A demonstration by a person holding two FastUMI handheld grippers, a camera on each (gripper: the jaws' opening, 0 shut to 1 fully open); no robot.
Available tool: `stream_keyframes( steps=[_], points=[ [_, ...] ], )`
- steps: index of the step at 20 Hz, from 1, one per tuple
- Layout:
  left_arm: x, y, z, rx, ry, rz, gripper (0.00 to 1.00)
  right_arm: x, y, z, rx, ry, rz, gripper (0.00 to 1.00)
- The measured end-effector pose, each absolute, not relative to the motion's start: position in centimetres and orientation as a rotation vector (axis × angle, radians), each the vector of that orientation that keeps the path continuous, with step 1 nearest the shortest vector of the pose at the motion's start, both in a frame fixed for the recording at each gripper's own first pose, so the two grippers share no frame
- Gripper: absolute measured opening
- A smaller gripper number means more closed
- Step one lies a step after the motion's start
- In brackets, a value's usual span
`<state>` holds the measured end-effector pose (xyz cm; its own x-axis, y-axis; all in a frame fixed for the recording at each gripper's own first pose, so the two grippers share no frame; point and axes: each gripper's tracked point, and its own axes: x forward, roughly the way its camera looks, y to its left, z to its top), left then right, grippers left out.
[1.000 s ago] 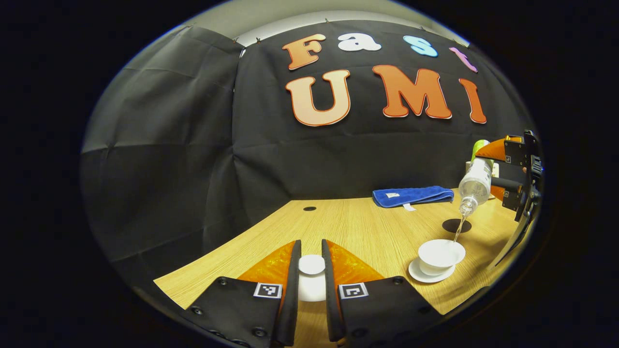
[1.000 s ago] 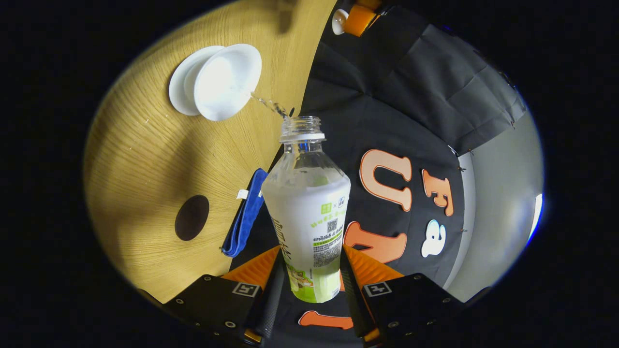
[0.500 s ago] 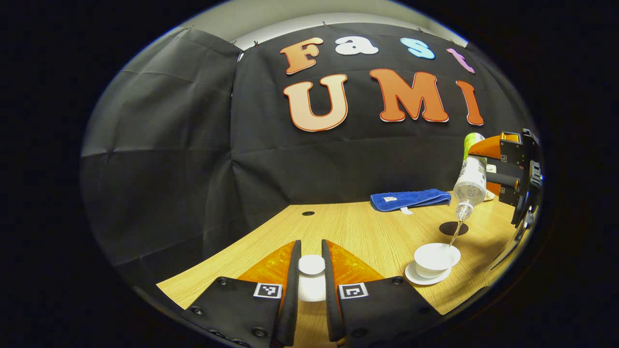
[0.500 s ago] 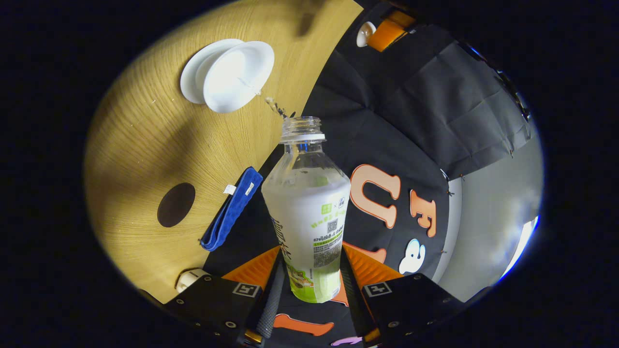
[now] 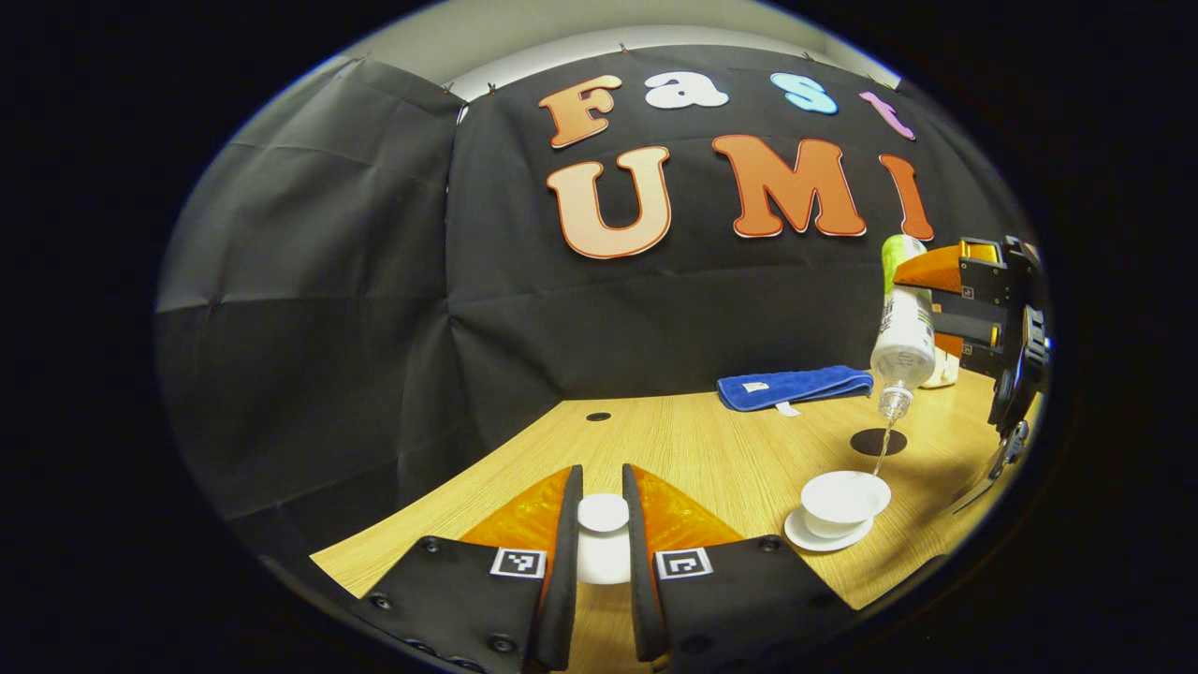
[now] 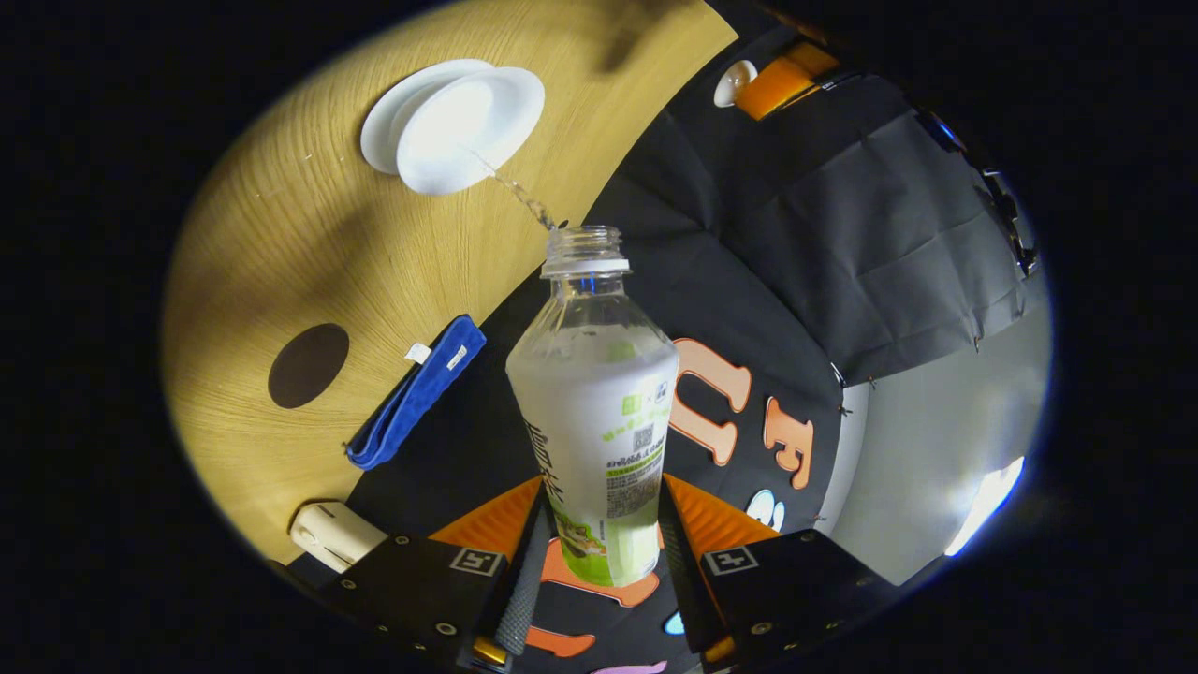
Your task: Open the teacup lid with one hand, grasp the water bottle and pour water into the teacup with the other hand; after pouring, place the water bottle on the coaster and then close the teacup lid.
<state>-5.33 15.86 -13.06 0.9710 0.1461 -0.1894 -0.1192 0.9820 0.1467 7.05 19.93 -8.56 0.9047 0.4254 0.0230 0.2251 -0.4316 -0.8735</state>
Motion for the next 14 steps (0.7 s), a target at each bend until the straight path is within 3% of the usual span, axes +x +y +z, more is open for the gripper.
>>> stream_keyframes(
  steps=[6, 14],
  points=[
    [-5.4, 15.8, -12.8, 0.132, 0.197, 0.133, 0.28, 6.5, 20.9, -8.0, -2.065, -0.538, 0.236, 0.63],
    [-5.3, 15.6, -12.7, 0.149, 0.200, 0.107, 0.29, 5.1, 21.6, -13.2, -1.985, -0.428, 0.359, 0.63]
  ],
)
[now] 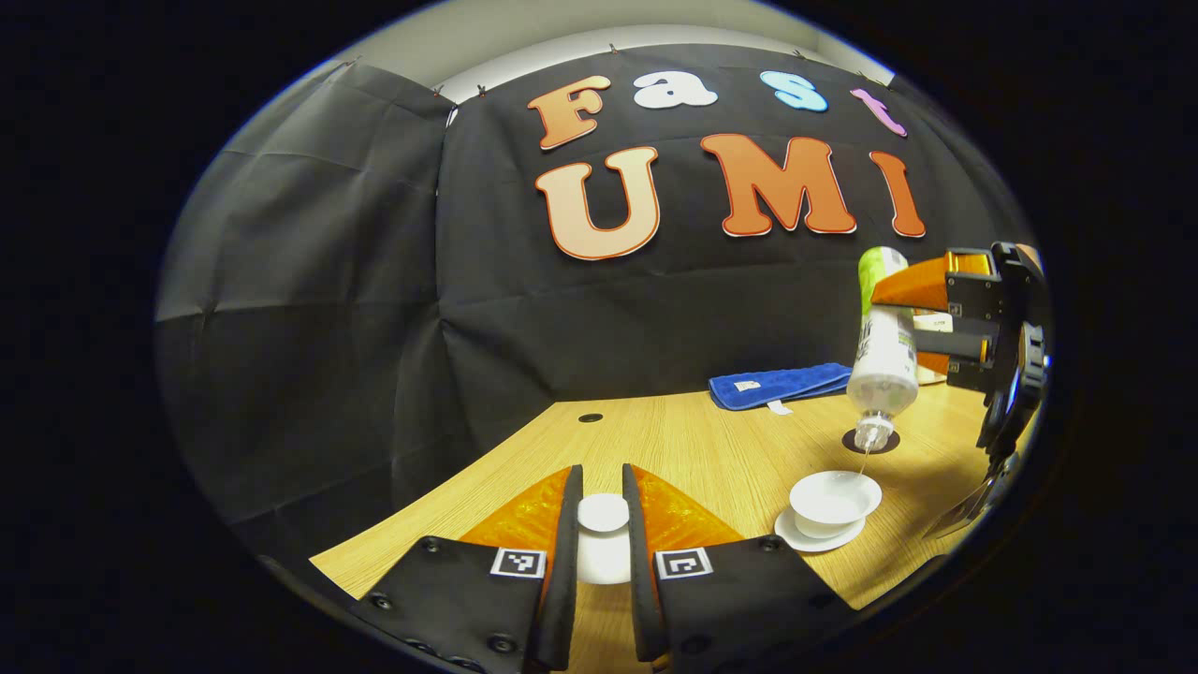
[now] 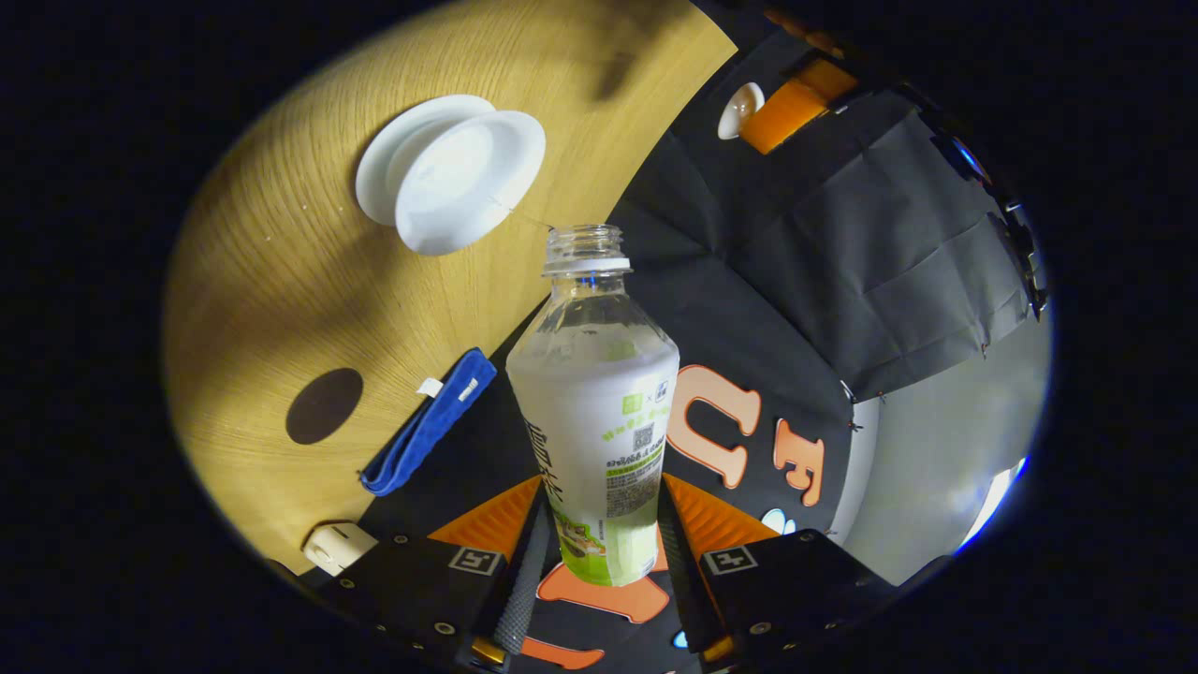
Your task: Open the teacup lid with one hand, grasp the water bottle and pour water into the teacup with the other hand; after pouring, place the water bottle on the coaster and then close the teacup lid.
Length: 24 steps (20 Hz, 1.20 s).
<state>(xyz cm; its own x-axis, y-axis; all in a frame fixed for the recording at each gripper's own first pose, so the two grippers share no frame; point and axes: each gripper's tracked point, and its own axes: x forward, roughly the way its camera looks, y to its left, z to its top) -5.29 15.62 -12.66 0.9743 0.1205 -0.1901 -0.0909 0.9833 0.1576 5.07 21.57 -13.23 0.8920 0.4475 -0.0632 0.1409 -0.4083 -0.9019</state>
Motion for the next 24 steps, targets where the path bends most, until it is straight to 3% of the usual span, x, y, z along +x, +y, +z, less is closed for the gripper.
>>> stream_keyframes(
  steps=[6, 12, 24],
  points=[
    [-4.7, 14.4, -12.8, 0.128, 0.205, 0.089, 0.29, 3.8, 21.8, -18.3, -1.738, -0.215, 0.512, 0.64],
    [-4.6, 13.9, -12.2, 0.124, 0.198, 0.088, 0.29, 3.6, 20.5, -19.7, -1.446, -0.043, 0.562, 0.64],
    [-3.3, 9.3, -9.4, 0.084, 0.138, 0.051, 0.28, 8.4, 15.6, -16.8, -0.683, 0.147, 0.450, 0.65]
  ],
)
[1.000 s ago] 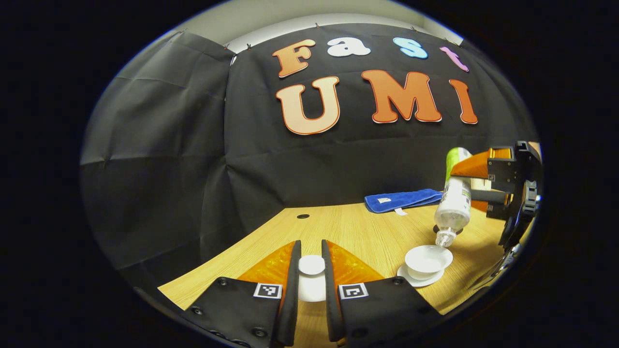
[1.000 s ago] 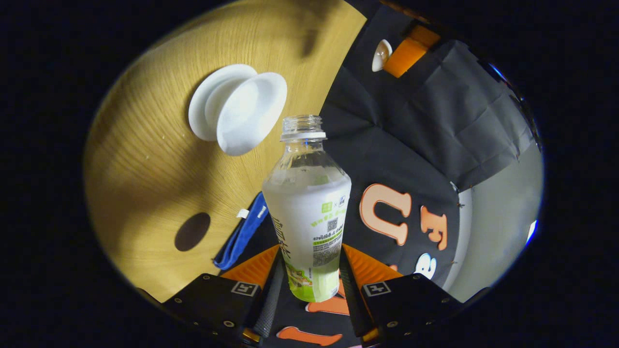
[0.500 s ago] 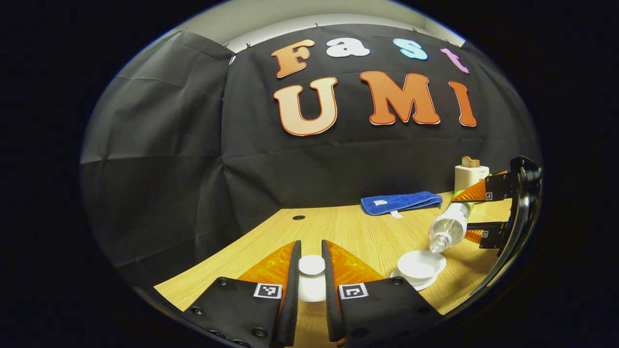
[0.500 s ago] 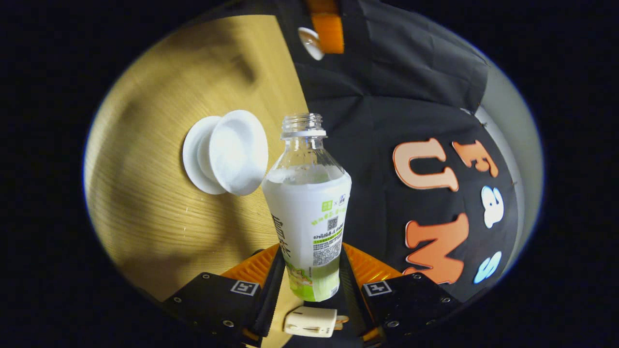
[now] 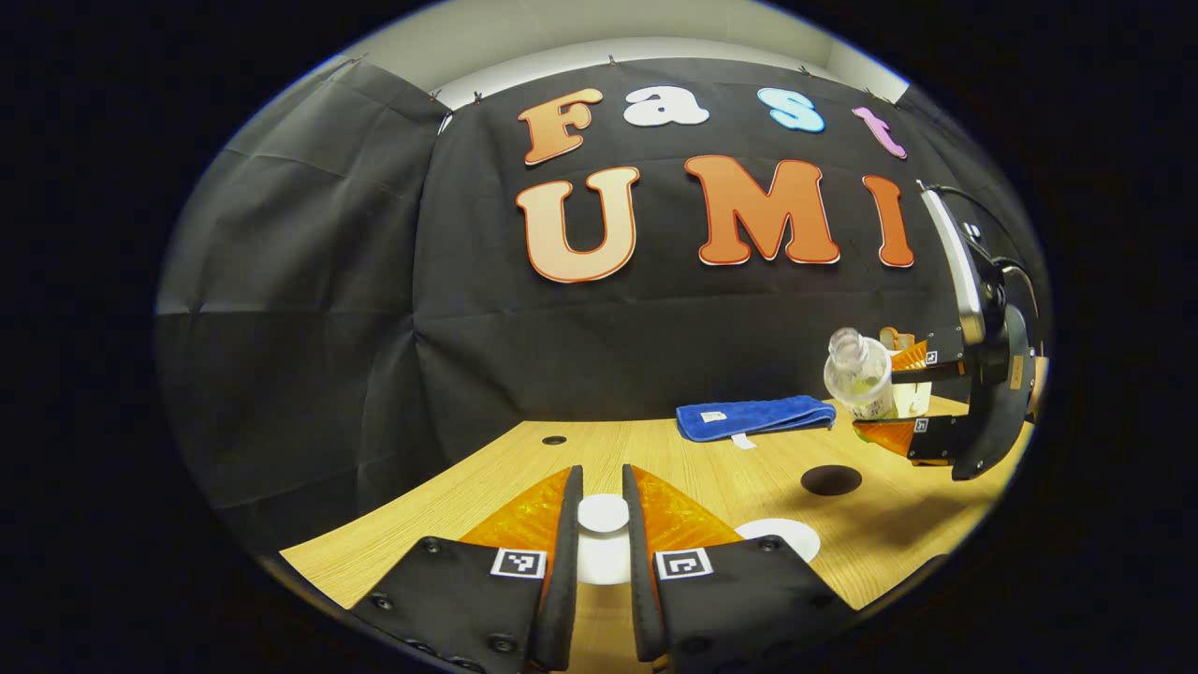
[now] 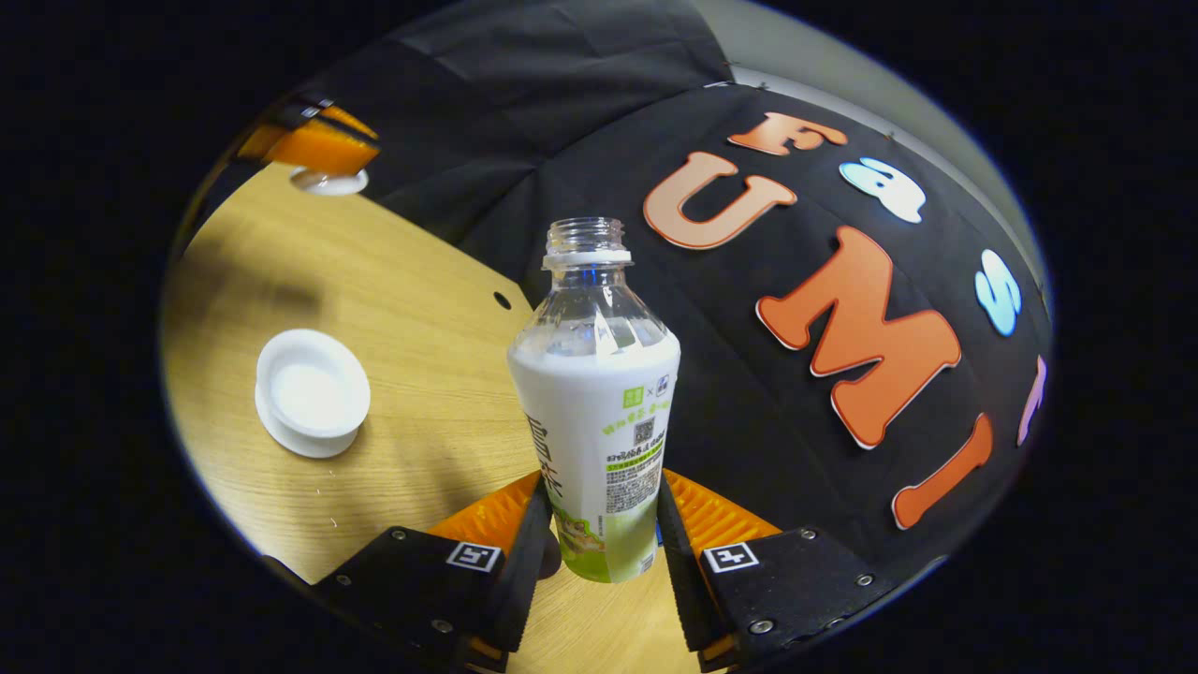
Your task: Open the teacup lid with one hand, grasp the water bottle and pour water into the teacup with the other hand; after pouring, place the water bottle on the coaster and then close the teacup lid.
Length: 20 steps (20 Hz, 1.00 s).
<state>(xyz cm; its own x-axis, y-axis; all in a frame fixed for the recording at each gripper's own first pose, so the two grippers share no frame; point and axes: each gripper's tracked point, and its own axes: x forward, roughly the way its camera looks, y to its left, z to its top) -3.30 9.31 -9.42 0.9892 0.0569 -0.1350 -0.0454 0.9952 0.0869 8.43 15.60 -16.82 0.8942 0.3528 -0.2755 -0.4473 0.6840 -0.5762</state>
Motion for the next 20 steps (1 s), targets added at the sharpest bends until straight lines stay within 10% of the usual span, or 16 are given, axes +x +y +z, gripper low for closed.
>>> stream_keyframes(
  steps=[20],
  points=[
    [-3.1, 5.7, -9.2, 0.066, 0.143, 0.064, 0.28, 14.6, 12.2, -25.0, 0.080, 0.440, 0.409, 0.65]
  ],
)
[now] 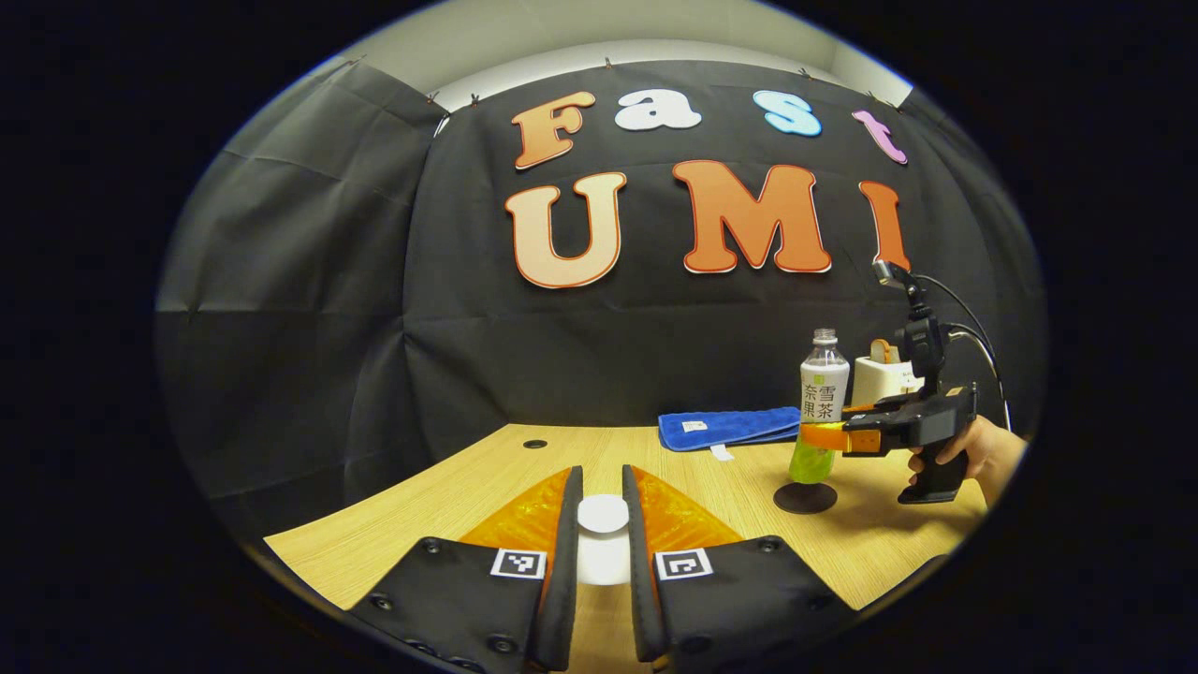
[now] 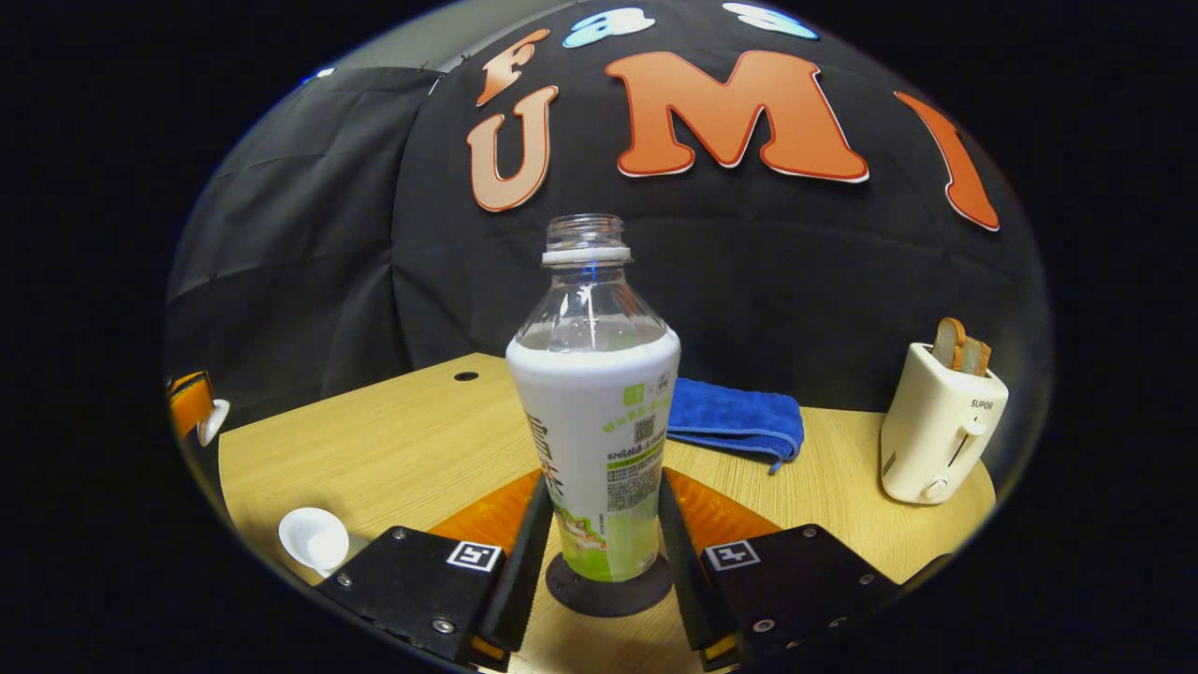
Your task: Open the teacup lid with one hand, grasp the water bottle and pour water into the teacup with the other hand; after pouring, place the water bottle on the coaster and then close the teacup lid.
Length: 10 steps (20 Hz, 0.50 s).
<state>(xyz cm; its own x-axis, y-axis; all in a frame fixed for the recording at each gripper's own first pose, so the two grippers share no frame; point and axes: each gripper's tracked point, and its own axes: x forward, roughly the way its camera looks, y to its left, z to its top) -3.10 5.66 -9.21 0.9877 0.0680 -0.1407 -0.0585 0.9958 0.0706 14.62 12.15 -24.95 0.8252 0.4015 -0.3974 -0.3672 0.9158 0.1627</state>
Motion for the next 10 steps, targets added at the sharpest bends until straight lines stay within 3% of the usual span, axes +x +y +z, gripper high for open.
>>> stream_keyframes(
  steps=[10],
  points=[
    [-3.1, 4.9, -10.5, 0.063, 0.168, 0.049, 0.28, 13.9, 12.1, -28.3, 0.103, 0.479, 0.389, 0.65]
  ],
)
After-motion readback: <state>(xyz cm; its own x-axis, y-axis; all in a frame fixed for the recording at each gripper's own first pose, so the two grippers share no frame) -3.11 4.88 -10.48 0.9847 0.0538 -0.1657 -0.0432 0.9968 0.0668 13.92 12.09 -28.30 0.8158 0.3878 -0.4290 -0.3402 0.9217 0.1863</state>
